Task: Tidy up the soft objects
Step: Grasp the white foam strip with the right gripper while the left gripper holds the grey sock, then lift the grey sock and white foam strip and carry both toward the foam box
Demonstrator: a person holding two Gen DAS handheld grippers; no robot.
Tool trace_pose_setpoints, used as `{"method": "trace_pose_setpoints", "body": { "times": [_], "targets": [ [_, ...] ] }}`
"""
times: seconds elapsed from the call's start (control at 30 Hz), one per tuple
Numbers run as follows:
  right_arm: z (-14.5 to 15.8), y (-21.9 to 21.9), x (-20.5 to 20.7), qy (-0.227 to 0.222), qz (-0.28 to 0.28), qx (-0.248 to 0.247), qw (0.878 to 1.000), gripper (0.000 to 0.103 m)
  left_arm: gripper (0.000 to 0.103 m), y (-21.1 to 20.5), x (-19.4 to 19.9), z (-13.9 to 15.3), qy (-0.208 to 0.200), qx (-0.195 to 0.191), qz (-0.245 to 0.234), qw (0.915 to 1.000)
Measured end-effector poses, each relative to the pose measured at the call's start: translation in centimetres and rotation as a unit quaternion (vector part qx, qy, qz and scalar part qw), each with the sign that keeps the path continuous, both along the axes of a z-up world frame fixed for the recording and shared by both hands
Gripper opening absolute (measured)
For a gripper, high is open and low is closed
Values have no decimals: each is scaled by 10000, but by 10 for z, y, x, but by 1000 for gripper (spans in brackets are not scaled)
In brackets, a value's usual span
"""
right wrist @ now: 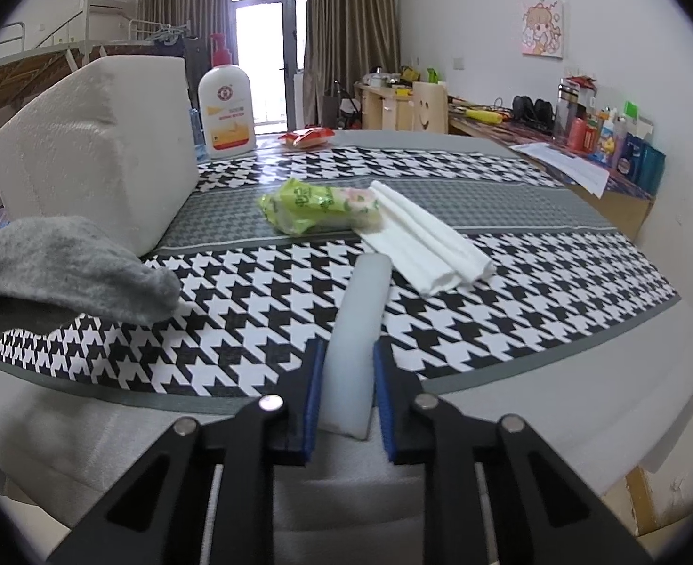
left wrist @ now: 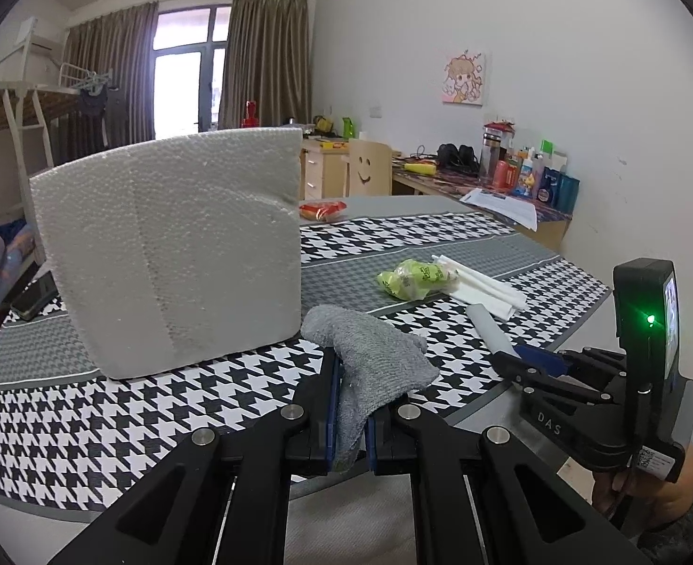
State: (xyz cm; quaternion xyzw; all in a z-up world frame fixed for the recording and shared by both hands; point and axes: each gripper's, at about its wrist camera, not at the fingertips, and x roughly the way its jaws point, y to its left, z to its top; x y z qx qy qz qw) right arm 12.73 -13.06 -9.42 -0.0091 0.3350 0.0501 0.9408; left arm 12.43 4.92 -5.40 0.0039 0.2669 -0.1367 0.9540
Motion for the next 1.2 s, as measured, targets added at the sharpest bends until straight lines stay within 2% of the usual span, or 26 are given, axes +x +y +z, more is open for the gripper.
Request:
{"method": "trace_pose_setpoints", "body": {
  "times": [0.1, 0.37, 0.43, 0.63, 0.9, 1.2],
  "targets": [
    [0, -4, 0, 23, 40, 135, 9999, 26, 9, 0, -2, 1, -6, -3, 23, 10000],
    [0, -4, 2, 77, 216, 4, 9997, 25, 9, -2, -9, 7, -89, 36, 68, 9999],
    [1, -6, 2, 78, 220, 67, 9997, 22, 9, -1, -11, 9, -122, 53, 98, 9999],
    [16, -4, -12, -214, 426, 92, 9988, 17, 9, 3, -18, 19, -275, 63, 229, 9993],
    [35, -8, -25, -445, 577, 187, 9972, 16, 9, 9, -24, 28, -342, 27, 362, 9988],
    [73, -5, -50, -998, 979, 325, 9897, 16, 9, 20, -32, 52, -563, -37, 588, 9967]
  ]
}}
